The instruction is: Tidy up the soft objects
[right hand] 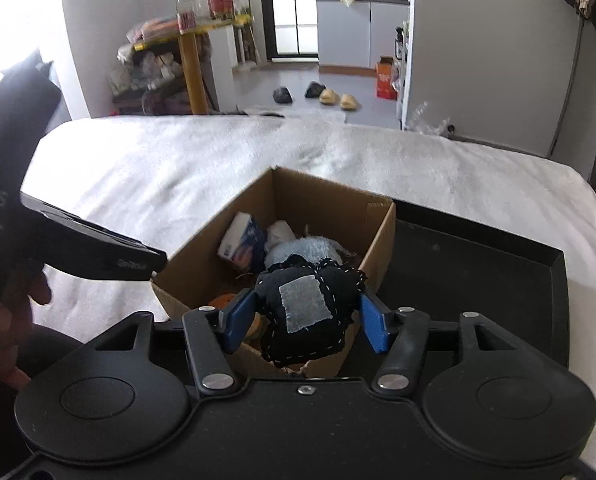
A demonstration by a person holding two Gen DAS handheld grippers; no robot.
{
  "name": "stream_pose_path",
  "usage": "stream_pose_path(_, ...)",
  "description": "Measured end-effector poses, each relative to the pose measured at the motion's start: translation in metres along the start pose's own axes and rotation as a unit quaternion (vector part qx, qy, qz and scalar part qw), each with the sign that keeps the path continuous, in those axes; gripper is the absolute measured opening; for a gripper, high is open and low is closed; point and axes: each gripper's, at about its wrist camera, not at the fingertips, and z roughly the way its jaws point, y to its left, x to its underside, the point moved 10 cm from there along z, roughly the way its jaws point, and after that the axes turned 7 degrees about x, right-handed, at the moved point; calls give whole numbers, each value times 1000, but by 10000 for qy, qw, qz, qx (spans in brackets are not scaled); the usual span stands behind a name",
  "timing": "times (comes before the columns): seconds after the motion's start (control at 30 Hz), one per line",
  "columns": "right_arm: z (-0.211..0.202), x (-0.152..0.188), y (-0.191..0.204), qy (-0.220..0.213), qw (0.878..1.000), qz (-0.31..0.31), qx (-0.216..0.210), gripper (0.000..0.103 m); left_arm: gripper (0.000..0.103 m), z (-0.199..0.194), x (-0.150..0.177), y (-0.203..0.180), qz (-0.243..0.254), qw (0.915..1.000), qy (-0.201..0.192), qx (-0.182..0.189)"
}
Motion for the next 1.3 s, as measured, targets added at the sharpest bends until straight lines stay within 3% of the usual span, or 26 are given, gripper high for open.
stream_pose_path(0.17,11,-10,15,-65,9998,-156,-120,58,19,0,1,6,-94,9999,62,-34)
stream_pose_path(0.23,18,-11,21,39,9997,-233,-73,73,20,-1,0,8,-160,9998,72,-34)
stream_pose_path(0.33,15,-13,19,-13,10000,-63,-14,82,29,-1,1,6,-194,9997,141,19)
stream_pose_path(0.47,6,-12,17,-56,10000,-45,6,82,39,-6,-3,-1,-163,9997,92,134)
stream_pose_path(0.53,1,-12,14,-68,10000,-19,33,82,49,-11,-7,-3,-172,9997,46,181)
stream_pose_path(0.83,-18,-8,-11,-132,9990,313,281,82,64,-34,-12,-8,-253,9994,-89,197)
stream_pose_path(1.07,-44,-1,-35,-257,9965,638,469,83,69,-66,-6,-23,-257,9982,-322,427)
stream_pose_path(1.3,-80,8,-61,-509,9895,1176,673,96,74,-98,5,-40,-174,9965,-580,574)
